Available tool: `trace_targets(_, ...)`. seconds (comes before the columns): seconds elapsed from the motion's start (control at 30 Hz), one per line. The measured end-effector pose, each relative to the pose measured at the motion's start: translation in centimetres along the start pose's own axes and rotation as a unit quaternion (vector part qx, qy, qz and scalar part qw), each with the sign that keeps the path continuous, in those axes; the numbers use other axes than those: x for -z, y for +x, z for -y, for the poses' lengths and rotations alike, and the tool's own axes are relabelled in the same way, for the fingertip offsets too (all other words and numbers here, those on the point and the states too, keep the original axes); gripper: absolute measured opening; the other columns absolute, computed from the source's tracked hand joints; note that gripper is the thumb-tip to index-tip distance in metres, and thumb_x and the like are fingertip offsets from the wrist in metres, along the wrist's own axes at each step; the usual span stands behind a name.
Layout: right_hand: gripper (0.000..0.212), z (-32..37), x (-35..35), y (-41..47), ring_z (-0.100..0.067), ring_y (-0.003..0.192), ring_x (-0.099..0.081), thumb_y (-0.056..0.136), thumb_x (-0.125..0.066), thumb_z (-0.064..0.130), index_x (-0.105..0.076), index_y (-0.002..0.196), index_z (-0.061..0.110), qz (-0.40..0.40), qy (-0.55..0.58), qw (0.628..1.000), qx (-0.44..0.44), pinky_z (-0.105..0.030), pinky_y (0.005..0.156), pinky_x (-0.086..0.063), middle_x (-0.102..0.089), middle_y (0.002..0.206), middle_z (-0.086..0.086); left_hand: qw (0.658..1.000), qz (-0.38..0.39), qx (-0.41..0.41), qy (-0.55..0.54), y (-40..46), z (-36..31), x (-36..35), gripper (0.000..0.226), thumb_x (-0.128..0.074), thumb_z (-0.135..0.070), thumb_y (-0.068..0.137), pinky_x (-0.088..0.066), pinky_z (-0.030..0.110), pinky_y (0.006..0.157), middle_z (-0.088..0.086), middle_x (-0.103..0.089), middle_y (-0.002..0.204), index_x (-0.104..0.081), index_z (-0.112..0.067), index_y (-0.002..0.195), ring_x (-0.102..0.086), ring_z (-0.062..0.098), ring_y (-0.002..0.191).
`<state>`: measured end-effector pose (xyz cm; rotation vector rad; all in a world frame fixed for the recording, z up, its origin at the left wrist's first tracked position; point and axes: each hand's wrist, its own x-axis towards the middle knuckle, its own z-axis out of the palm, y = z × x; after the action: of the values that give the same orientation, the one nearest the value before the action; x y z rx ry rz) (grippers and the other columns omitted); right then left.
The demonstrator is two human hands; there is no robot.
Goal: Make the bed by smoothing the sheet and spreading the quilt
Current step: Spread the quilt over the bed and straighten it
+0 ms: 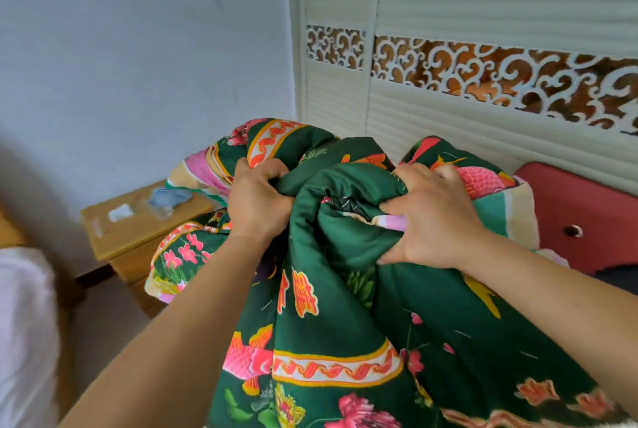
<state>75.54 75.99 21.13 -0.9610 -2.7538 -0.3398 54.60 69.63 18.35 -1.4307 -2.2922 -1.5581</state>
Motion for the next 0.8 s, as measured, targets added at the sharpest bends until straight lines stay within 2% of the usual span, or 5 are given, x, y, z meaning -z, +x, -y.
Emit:
trace_targets(0.17, 0.07, 6.1, 2.0, 1.9, -0.016, 0.112, -0.038, 0.05, -0.077, 0.069, -0.07, 0.11, 0.034, -0.064, 0.084, 0.994, 0.043, -0.031, 0.082, -0.017, -0.047, 0.122, 0.004, 0.998, -0.064, -0.005, 0.021, -0.4, 0.8, 8.2, 0.019, -0.063, -0.037, 0.055, -0.036, 0.023, 0.067, 0.009, -0.042, 0.09, -0.046, -0.029, 0.055, -0.039, 0.015, 0.078)
trace_targets(0.37, 0.053, 11.9, 2.9, 6.4, -0.01, 0.084, -0.031, 0.039, -0.073, 0.072, -0.071, 0.067, 0.027, -0.147, 0.198, 0.963, 0.105, -0.031, 0.071, -0.017, -0.043, 0.089, 0.007, 0.98, -0.161, -0.021, 0.113, 0.5, 1.1, 17.0, 0.028, -0.078, -0.025, 0.066, -0.036, 0.027, 0.062, -0.001, -0.034, 0.081, -0.05, -0.026, 0.06, -0.042, 0.02, 0.071)
trace_targets(0.5, 0.051, 16.6, 4.1, 11.5, -0.013, 0.079, -0.033, 0.038, -0.067, 0.071, -0.07, 0.062, 0.026, -0.193, 0.264, 0.929, 0.173, -0.031, 0.072, -0.018, -0.04, 0.085, 0.007, 0.955, -0.235, -0.013, 0.184, 2.0, 1.7, 22.9, 0.027, -0.078, -0.025, 0.065, -0.033, 0.026, 0.06, 0.003, -0.035, 0.086, -0.051, -0.023, 0.061, -0.04, 0.019, 0.07)
trace_targets(0.7, 0.05, 23.5, 7.1, 21.1, -0.012, 0.078, -0.032, 0.039, -0.069, 0.071, -0.067, 0.056, 0.025, -0.247, 0.337, 0.861, 0.289, -0.031, 0.067, -0.011, -0.037, 0.084, 0.01, 0.895, -0.351, -0.011, 0.275, 5.6, 3.1, 31.4, 0.022, -0.07, -0.033, 0.059, -0.03, 0.024, 0.053, -0.008, -0.029, 0.074, -0.051, -0.023, 0.056, -0.036, 0.006, 0.059)
trace_targets(0.8, 0.053, 27.1, 9.5, 25.8, -0.01, 0.082, -0.032, 0.041, -0.063, 0.073, -0.071, 0.064, 0.025, -0.274, 0.351, 0.826, 0.346, -0.03, 0.07, -0.014, -0.041, 0.09, 0.009, 0.85, -0.409, 0.003, 0.331, 7.2, 2.7, 35.2, 0.025, -0.078, -0.024, 0.064, -0.039, 0.03, 0.059, -0.007, -0.03, 0.076, -0.054, -0.02, 0.058, -0.039, 0.015, 0.063)
